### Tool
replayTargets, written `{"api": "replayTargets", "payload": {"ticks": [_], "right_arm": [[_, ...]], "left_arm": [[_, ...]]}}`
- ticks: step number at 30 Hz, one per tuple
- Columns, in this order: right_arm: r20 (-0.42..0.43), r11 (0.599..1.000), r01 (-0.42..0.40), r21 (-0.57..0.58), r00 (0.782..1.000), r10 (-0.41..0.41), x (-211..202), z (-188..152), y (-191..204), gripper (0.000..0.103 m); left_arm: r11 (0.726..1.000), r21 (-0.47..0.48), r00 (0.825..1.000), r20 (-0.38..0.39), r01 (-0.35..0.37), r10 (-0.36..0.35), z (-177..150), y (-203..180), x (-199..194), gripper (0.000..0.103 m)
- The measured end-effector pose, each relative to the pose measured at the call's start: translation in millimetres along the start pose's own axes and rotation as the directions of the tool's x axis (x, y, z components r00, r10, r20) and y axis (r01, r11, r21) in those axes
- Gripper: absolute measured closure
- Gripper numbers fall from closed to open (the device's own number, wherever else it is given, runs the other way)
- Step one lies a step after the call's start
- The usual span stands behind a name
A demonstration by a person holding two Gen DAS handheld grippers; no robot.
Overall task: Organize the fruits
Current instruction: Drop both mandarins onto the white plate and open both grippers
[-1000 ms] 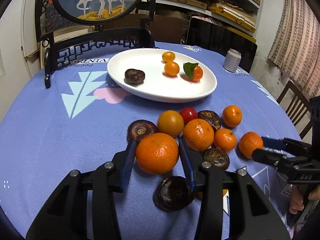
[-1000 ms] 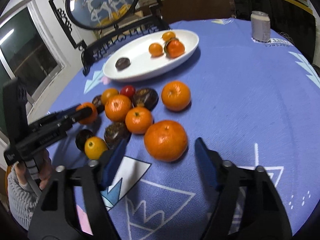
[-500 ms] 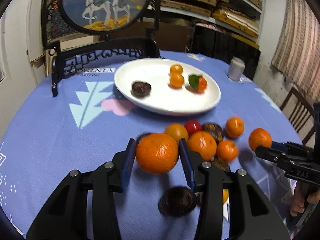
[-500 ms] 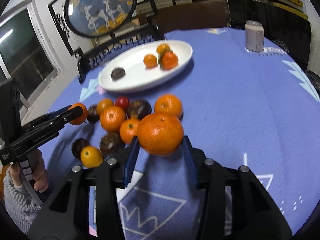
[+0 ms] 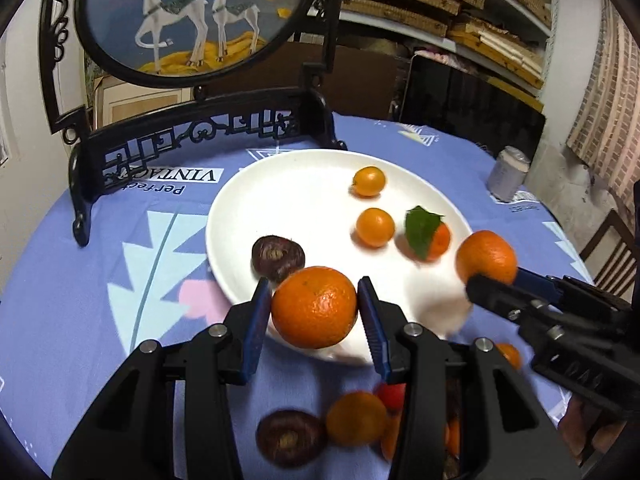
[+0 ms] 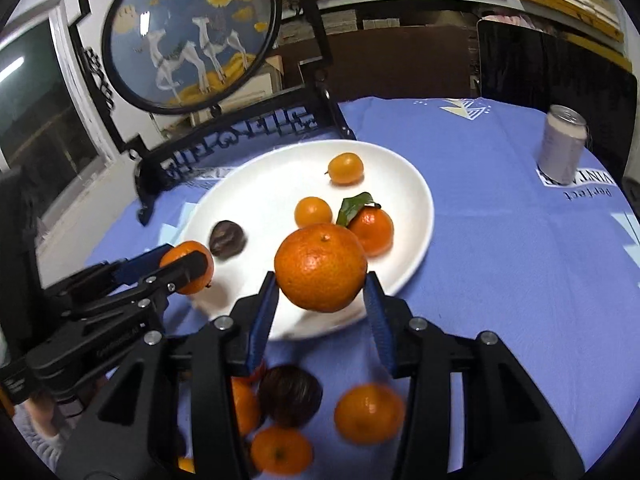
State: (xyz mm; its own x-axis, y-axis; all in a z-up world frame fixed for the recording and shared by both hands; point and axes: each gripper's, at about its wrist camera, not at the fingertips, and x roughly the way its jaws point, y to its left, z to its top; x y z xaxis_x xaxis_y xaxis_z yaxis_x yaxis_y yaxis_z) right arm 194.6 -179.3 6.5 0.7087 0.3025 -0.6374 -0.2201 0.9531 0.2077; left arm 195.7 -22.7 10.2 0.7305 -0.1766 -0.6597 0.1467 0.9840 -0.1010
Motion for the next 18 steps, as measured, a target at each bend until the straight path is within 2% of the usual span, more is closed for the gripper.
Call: {"api": "replayTargets", "payload": {"ticks": [2,5,7,10,12,14,18], "right_arm": [[-0.014,1.0,0.003,-0.027,1.0,-0.003,11.7,0.0,1.5,0.057],[0.021,0.999,0.035,-0.031,0.999,-0.035,9.4,-2.5,-0.7,0.052],[0.043,1.0,0.014,-0.009,0.999,-0.013,-2.2,-1.2,-3.2,0.046],[0.092,1.0,-0.016,0.001,0.996,0.016,-30.0,-1.5,-3.1,0.044],[0.115,1.0,-0.018,-0.014,0.993,0.02,-51.0,-10.6,-3.0,0.037],[0.132,1.0,-0.022,-0.016,0.991,0.024,-68.1,-24.6,-6.8,0.031],[0.098,0.999,-0.028,0.023,0.995,0.026,-77.4,-47.9,-23.2,0.031]], "left_arm": [[1.0,-0.005,1.0,-0.015,-0.008,0.008,1.3,1.9,11.1,0.058],[1.0,-0.008,1.0,-0.029,-0.013,0.013,-0.9,4.3,19.7,0.058],[1.0,-0.015,1.0,-0.007,-0.02,0.02,-0.5,5.3,14.5,0.057],[0.999,-0.048,0.999,0.033,0.01,-0.008,0.6,13.7,-6.4,0.057],[0.998,-0.067,0.999,0.041,0.018,-0.015,-4.2,21.0,-20.9,0.057],[0.999,-0.054,0.999,0.043,-0.003,0.005,-21.2,29.7,-38.4,0.057],[0.999,-0.015,0.999,-0.012,-0.051,0.051,-57.4,39.7,-51.6,0.057]]}}
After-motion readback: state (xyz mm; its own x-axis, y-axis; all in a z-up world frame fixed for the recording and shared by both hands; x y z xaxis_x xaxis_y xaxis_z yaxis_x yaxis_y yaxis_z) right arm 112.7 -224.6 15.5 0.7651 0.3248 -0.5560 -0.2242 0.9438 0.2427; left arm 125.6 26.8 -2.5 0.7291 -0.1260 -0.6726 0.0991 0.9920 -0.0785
